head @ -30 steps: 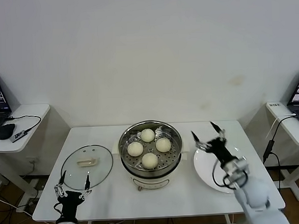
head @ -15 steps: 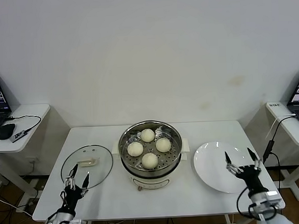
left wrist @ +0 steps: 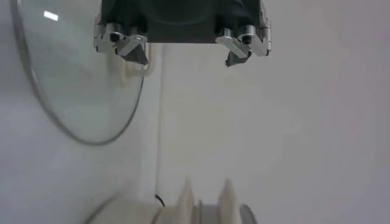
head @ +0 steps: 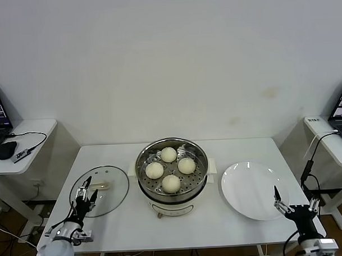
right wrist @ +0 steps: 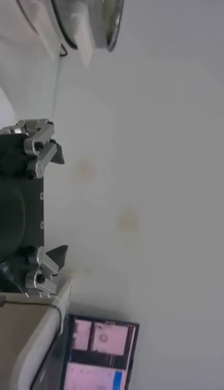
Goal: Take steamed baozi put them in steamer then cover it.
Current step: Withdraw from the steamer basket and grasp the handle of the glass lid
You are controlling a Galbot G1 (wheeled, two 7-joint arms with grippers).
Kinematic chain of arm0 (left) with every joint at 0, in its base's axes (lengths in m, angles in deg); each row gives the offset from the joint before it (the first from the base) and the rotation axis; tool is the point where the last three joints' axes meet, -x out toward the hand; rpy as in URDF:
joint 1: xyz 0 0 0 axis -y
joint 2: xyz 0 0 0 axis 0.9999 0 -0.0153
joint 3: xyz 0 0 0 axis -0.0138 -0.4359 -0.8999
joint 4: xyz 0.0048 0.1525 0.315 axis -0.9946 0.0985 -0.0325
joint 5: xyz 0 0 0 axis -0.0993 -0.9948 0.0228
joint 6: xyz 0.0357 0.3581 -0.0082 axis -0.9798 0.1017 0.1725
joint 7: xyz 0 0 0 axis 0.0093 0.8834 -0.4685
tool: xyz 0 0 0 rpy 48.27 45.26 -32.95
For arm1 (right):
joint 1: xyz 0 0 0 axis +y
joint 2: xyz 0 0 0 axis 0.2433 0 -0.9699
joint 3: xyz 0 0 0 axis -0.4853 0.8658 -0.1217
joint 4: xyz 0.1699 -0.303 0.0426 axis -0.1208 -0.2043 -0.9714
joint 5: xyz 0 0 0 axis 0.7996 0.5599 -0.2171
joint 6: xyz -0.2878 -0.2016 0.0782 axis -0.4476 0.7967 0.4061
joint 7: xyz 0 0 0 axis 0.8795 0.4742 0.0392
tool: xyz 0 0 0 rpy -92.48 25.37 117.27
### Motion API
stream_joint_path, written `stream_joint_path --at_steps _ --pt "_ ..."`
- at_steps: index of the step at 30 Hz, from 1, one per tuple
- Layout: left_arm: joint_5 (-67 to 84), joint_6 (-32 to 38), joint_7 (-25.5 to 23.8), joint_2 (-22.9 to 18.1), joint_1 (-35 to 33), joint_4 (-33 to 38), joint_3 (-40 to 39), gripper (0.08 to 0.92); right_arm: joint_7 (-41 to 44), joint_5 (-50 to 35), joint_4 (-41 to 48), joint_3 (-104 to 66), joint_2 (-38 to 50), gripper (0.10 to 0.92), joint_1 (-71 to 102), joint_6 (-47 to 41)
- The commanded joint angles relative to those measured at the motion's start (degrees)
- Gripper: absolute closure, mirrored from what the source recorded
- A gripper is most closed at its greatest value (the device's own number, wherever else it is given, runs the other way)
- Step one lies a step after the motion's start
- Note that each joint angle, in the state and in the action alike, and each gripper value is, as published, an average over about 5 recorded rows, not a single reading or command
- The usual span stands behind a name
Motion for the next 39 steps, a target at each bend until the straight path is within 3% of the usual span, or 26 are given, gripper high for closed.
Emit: stream_joint_path --at_steps 1,18,31,34,39 --pt "-3.2 0.2 -1.4 1.9 8.0 -9.3 -1.4 0.177 -0.2 1.2 -1.6 -1.2 -2.7 0.203 2.3 0.5" --pt "-2.6 0.2 -3.1 0.5 16.5 -15.4 -3.9 0.177 0.0 2.5 -0.8 -0.6 -4.0 0.203 1.7 0.5" --pt "-0.5 0.5 -3.7 -0.3 17.8 -17.6 -4.6 0.18 0.0 3.2 0.3 -0.2 -4.5 0.203 1.0 0.6" --pt "-0.4 0.7 -3.7 -0.4 17.4 -17.7 -4.6 0.213 0.0 3.3 0.2 -0.1 -4.6 0.203 1.0 0.5" --pt "-0.4 1.0 -2.8 -0.7 16.8 -18.0 -4.4 0.34 0.0 3.3 0.0 0.1 -4.6 0.203 1.1 0.7"
